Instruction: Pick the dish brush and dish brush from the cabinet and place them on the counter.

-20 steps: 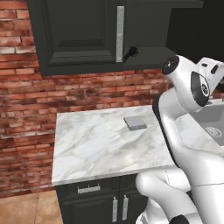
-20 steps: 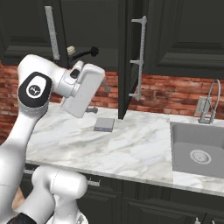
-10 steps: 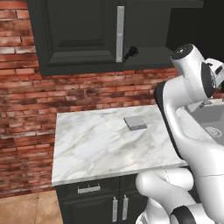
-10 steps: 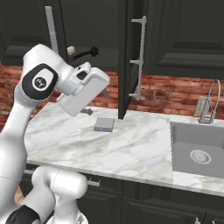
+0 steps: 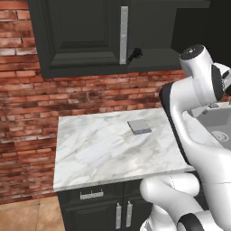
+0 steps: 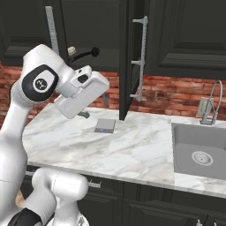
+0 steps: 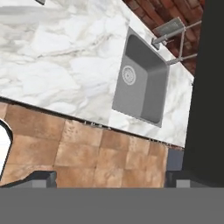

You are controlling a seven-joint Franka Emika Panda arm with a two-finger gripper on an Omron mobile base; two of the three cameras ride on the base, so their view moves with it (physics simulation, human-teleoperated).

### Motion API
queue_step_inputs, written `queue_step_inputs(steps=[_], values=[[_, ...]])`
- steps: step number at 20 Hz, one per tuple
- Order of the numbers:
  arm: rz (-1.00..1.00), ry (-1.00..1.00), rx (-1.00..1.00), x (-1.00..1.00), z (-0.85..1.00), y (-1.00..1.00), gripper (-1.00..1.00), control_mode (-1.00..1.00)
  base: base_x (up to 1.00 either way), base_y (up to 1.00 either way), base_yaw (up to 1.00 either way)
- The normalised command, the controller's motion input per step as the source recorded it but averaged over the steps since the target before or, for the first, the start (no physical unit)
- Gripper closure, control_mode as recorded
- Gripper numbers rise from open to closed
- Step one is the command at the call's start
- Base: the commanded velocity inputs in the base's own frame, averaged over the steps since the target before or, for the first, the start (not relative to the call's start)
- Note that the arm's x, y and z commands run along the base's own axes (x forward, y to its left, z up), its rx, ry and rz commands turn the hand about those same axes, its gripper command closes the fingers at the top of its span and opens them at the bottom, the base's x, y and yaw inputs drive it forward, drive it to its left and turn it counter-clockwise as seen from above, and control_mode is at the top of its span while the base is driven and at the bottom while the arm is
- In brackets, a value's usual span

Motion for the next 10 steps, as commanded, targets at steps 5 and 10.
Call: queue_step_inputs(steps=[5,10], values=[[0.04,-0.02,0.02,-0.09,0.01,0.21,-1.0,-1.0,0.0,0.0,0.0],[0.05,-0.04,0.06,-0.14,0.08,0.12,-1.0,-1.0,0.0,0.0,0.0]])
